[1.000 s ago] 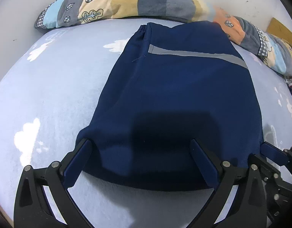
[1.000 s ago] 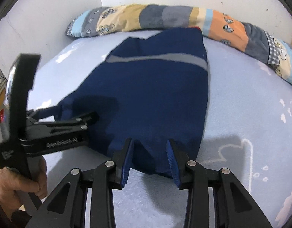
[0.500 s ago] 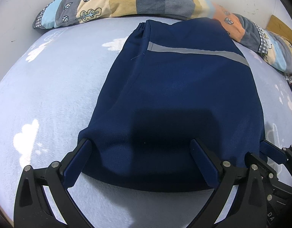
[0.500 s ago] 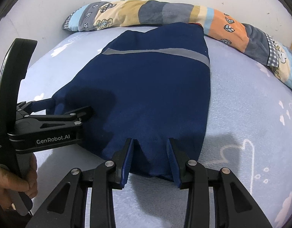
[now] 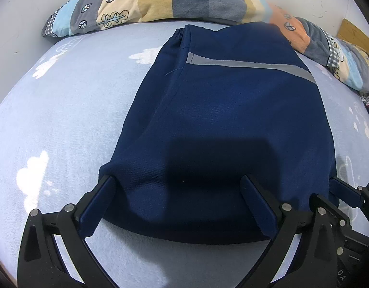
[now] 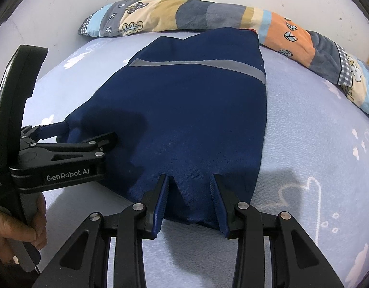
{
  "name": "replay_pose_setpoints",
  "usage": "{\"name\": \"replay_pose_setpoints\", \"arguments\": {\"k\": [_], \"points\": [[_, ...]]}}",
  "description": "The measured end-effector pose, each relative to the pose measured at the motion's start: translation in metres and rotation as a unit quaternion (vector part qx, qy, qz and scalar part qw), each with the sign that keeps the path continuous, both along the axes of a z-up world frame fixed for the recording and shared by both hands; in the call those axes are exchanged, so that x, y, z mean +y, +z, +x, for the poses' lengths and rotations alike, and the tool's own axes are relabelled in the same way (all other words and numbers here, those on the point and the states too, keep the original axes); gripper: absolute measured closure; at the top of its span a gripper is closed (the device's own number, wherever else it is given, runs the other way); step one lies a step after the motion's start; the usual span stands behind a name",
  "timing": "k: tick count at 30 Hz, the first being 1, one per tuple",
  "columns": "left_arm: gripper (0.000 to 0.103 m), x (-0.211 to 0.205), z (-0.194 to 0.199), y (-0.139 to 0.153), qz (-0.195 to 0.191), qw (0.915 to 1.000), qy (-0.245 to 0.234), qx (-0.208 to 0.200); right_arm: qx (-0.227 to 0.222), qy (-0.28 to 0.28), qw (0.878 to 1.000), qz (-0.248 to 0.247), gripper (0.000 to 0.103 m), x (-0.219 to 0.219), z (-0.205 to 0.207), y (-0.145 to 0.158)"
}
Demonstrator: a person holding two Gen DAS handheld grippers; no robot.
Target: Fold large clothes
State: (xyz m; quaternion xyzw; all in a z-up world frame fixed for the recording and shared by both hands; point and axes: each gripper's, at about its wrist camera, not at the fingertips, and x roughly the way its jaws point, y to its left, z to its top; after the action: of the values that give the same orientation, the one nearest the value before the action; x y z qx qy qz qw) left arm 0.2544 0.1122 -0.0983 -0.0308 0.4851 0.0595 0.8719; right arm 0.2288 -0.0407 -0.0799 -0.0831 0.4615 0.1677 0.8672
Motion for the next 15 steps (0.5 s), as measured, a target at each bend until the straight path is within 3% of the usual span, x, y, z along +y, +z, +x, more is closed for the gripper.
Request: {"name": "replay_pose_setpoints", "arguments": {"k": [15], "points": [[0.000,-0.0006,0.0003,-0.0007,0.002,1.0000,-0.001,-0.001,-0.002,0.001,1.000,-0.011,0.065,0.0023,0.0000,-0.0029]]}}
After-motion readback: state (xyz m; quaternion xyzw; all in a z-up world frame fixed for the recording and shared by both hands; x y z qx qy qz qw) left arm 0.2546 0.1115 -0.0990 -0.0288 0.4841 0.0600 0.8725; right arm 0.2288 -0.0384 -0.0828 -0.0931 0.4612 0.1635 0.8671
